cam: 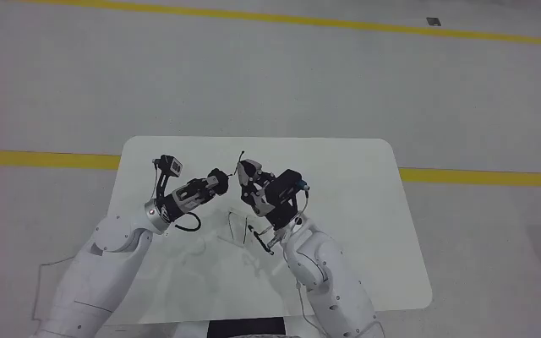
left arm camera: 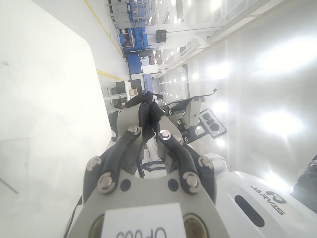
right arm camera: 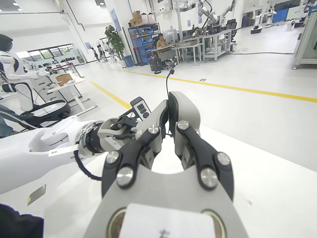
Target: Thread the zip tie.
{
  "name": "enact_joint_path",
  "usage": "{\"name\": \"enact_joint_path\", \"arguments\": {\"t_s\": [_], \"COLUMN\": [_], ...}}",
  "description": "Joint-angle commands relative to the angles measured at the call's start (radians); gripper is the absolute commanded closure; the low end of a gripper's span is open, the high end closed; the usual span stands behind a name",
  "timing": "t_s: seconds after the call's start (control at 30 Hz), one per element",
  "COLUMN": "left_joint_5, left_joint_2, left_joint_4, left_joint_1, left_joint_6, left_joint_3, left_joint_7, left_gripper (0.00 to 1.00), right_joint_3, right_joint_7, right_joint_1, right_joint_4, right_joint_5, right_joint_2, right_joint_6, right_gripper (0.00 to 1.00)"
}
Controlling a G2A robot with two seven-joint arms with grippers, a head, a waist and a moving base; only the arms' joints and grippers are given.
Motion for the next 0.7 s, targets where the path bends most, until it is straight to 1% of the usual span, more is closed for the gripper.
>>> {"name": "enact_joint_path", "arguments": {"t_s": [0.0, 0.07, 0.13, 0.4, 0.67], "left_joint_5": [0.0, 0.0, 0.009, 0.028, 0.023], "left_joint_2": [0.0, 0.0, 0.0, -0.001, -0.002], "left_joint_4": [0.0, 0.0, -0.006, -0.01, -0.011], "left_joint_1": [0.0, 0.0, 0.002, 0.003, 0.002], "left_joint_6": [0.0, 0.0, 0.006, 0.0, 0.0], "left_joint_3": [0.0, 0.0, 0.01, 0.022, 0.028], "left_joint_7": [0.0, 0.0, 0.021, 0.088, 0.081], "left_gripper": [1.0, 1.0, 1.0, 1.0, 1.0], "right_joint_3": [0.0, 0.0, -0.001, -0.028, -0.053], "right_joint_7": [0.001, 0.001, 0.0, -0.018, -0.029], "right_joint_1": [0.0, 0.0, 0.0, 0.02, 0.038], "right_joint_4": [0.0, 0.0, 0.001, 0.024, 0.051], "right_joint_5": [0.001, 0.001, 0.003, -0.035, -0.047], "right_joint_2": [0.0, 0.0, 0.0, 0.001, 0.002], "right_joint_6": [0.0, 0.0, 0.005, 0.07, 0.11], "right_gripper": [1.0, 1.0, 1.0, 1.0, 1.0]}}
